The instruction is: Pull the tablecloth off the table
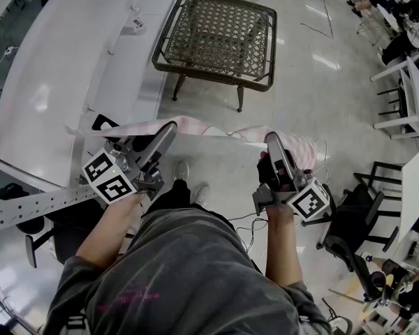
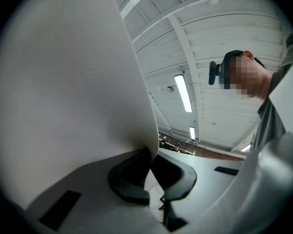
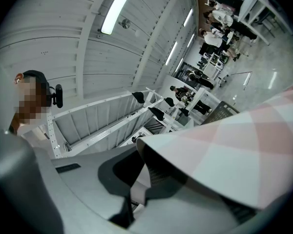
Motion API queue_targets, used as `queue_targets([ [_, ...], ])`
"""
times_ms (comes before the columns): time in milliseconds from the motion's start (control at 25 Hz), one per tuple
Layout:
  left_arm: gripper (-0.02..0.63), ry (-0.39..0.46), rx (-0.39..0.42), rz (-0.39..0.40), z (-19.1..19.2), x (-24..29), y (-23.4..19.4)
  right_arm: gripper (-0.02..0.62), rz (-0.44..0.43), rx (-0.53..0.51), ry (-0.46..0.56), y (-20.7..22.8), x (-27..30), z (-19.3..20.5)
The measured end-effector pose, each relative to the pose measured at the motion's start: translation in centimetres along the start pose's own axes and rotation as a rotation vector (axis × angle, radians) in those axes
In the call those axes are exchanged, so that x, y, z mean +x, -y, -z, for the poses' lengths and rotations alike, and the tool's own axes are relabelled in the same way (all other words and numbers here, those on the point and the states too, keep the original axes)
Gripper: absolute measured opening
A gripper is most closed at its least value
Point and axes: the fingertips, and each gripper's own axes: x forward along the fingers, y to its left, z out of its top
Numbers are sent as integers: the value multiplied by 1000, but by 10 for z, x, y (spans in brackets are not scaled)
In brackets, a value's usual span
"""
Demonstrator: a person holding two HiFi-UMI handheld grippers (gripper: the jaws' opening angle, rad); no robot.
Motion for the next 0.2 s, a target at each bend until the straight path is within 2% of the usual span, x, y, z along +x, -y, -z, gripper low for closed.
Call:
queue_targets([
  [200, 2, -1, 0, 1, 2, 1, 4, 6, -22, -4, 0, -5, -3, -1],
])
